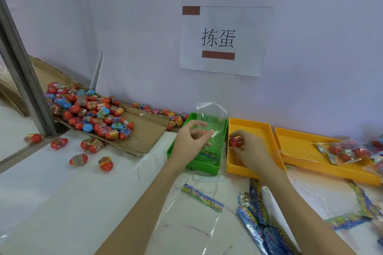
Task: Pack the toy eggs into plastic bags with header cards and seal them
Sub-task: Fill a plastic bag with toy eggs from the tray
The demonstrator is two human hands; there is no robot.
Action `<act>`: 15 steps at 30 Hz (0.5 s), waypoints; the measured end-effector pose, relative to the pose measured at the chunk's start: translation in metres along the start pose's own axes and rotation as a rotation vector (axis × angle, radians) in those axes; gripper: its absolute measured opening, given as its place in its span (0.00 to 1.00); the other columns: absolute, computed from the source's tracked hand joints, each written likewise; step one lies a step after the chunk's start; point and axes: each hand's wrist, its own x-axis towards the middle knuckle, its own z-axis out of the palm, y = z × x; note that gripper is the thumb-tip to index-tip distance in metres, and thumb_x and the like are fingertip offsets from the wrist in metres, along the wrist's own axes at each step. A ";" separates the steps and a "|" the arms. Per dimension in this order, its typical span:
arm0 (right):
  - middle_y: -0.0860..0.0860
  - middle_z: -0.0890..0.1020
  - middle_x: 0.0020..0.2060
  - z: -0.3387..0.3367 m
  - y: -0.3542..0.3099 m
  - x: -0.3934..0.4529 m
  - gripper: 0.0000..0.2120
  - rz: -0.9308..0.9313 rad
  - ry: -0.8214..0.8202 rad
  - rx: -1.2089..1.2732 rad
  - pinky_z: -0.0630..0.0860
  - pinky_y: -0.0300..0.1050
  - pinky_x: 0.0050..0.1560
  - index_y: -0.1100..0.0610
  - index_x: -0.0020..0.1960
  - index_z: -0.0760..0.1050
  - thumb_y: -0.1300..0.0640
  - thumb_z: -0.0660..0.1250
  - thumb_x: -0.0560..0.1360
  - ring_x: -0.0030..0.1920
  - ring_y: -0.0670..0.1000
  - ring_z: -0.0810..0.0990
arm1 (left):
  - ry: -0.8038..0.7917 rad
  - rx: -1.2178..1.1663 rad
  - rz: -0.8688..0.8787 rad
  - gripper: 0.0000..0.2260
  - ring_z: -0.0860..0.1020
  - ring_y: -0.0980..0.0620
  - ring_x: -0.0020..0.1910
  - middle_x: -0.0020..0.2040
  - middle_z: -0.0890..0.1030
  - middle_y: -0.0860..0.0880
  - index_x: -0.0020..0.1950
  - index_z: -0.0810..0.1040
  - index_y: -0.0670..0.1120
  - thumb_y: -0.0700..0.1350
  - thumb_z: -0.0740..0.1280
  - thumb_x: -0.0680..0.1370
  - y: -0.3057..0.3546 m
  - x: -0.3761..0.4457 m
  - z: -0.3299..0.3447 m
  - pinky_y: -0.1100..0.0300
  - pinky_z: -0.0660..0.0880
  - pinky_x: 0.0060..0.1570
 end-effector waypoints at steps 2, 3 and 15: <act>0.52 0.84 0.52 0.002 0.000 -0.002 0.12 0.003 0.085 0.058 0.73 0.37 0.45 0.51 0.61 0.79 0.57 0.73 0.79 0.50 0.50 0.81 | -0.019 -0.004 0.009 0.12 0.85 0.51 0.39 0.44 0.87 0.45 0.60 0.80 0.47 0.44 0.76 0.78 0.001 0.000 -0.002 0.58 0.83 0.44; 0.50 0.84 0.51 0.004 0.000 -0.004 0.09 -0.020 0.138 0.117 0.73 0.36 0.43 0.50 0.60 0.79 0.57 0.71 0.80 0.48 0.48 0.81 | -0.024 -0.007 0.012 0.12 0.85 0.51 0.40 0.46 0.87 0.46 0.60 0.80 0.47 0.45 0.76 0.78 0.002 0.000 -0.003 0.58 0.83 0.44; 0.49 0.85 0.54 -0.033 -0.050 -0.042 0.11 -0.436 0.556 0.534 0.82 0.43 0.44 0.58 0.65 0.76 0.58 0.64 0.84 0.52 0.49 0.85 | -0.075 0.293 0.379 0.12 0.82 0.59 0.53 0.52 0.85 0.55 0.61 0.80 0.47 0.44 0.75 0.79 0.017 -0.011 0.008 0.67 0.76 0.54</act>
